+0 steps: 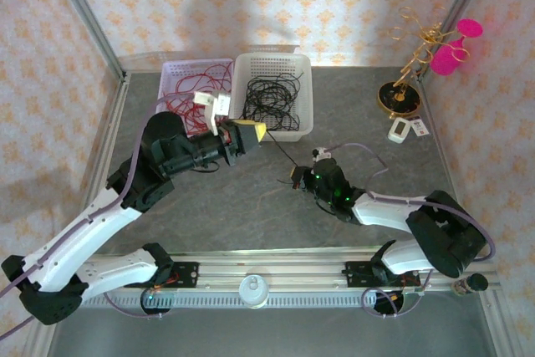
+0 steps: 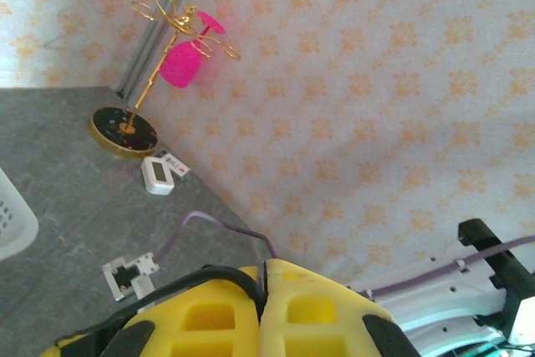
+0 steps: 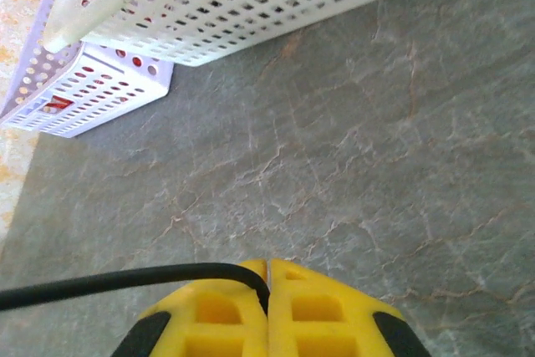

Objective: Untangle the cables

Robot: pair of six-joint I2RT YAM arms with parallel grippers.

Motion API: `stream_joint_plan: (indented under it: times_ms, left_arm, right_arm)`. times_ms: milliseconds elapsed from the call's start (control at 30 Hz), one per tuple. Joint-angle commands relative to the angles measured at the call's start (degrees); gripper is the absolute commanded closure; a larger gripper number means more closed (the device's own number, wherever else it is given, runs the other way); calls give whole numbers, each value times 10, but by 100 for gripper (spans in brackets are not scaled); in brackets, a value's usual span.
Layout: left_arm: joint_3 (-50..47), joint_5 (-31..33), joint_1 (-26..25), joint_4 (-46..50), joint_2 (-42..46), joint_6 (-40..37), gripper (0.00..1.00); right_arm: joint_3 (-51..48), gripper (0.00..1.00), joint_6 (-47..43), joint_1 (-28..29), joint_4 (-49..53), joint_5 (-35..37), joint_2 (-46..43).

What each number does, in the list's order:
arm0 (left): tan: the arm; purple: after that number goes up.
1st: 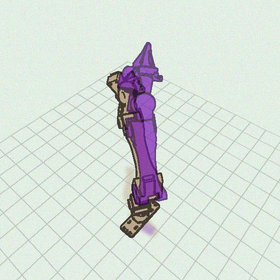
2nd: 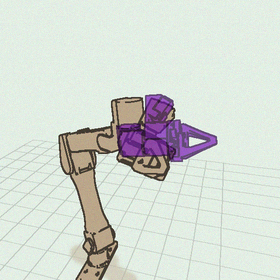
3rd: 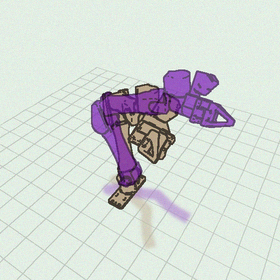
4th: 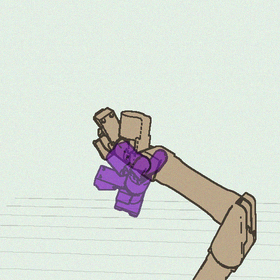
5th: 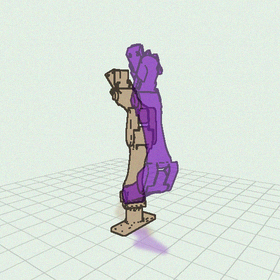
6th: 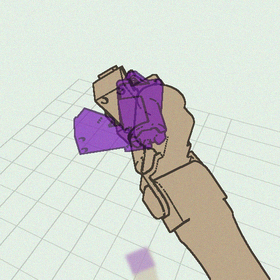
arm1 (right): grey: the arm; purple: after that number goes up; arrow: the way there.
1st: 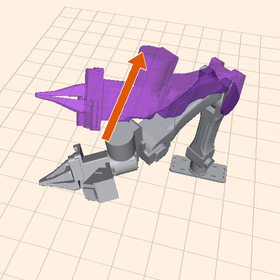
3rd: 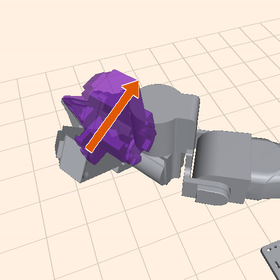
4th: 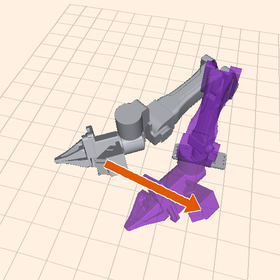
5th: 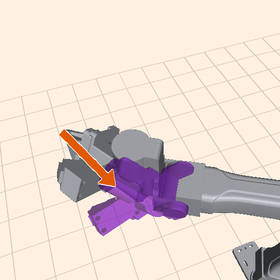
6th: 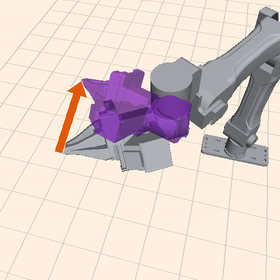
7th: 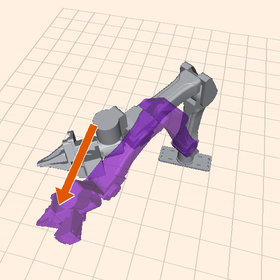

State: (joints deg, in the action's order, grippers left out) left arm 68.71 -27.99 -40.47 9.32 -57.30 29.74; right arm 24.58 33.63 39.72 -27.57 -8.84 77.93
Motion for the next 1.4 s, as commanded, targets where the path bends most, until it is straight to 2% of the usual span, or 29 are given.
stream_joint_plan:
  times_ms: [0,167,433,600,733,833,967,1067,1167,1367]
  left_arm:
    - [76,20,1,-61,2,-48,100]
    - [127,27,3,-60,-32,-62,100]
    - [207,59,3,-32,-76,-77,100]
    - [254,82,4,-8,-98,-86,100]
    - [281,95,4,7,-109,-94,100]
    - [297,105,7,19,-118,-97,100]
    - [318,119,10,38,-126,-106,100]
    - [331,126,16,49,-134,-112,100]
    - [335,127,28,52,-142,-114,100]
    - [347,114,70,46,-183,-104,100]
  right_arm:
    - [-20,96,-61,-1,72,84,5]
    - [-18,92,-122,13,99,155,-18]
    - [-25,97,-159,22,135,289,-53]
    - [-27,97,-170,28,128,314,-47]
    - [-10,96,-173,53,135,373,-20]
    - [1,88,-163,56,141,404,1]
    - [-1,73,-146,56,143,425,8]
    - [-9,67,-139,56,140,424,-7]
    - [-17,60,-130,56,148,418,-40]
    - [-39,53,-117,43,170,376,-166]
